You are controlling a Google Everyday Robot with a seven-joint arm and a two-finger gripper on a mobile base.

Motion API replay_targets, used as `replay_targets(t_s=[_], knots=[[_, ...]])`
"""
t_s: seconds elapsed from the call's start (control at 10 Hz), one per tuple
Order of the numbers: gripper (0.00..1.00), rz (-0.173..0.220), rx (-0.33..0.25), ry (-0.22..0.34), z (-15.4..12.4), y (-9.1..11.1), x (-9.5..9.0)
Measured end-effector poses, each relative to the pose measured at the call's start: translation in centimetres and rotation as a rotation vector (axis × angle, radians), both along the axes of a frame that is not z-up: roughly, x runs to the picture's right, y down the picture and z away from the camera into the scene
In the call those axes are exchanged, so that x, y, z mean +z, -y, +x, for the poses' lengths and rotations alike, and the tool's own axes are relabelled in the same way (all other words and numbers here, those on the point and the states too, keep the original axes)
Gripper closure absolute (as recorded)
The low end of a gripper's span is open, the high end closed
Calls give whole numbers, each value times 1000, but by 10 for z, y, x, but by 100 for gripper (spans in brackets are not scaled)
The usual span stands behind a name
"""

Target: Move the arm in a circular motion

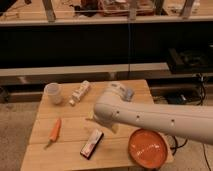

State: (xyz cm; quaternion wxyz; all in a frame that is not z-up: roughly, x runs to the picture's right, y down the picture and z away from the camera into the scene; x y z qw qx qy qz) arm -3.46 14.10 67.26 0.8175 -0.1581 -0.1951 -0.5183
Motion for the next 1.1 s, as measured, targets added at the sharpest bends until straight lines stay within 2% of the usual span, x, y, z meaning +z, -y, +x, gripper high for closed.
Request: replay_targets(t_s=[0.2, 0.3, 0.6, 0.8, 0.9, 1.1], knots=[[20, 9, -12, -9, -15, 34, 28], [20, 16, -17, -22, -16, 60, 50], [20, 24, -12, -69, -8, 110, 98], [20, 15, 31, -130, 18, 144, 134], [20, 8, 65, -163, 39, 158, 148], [20, -13, 143, -221, 89, 172, 165]])
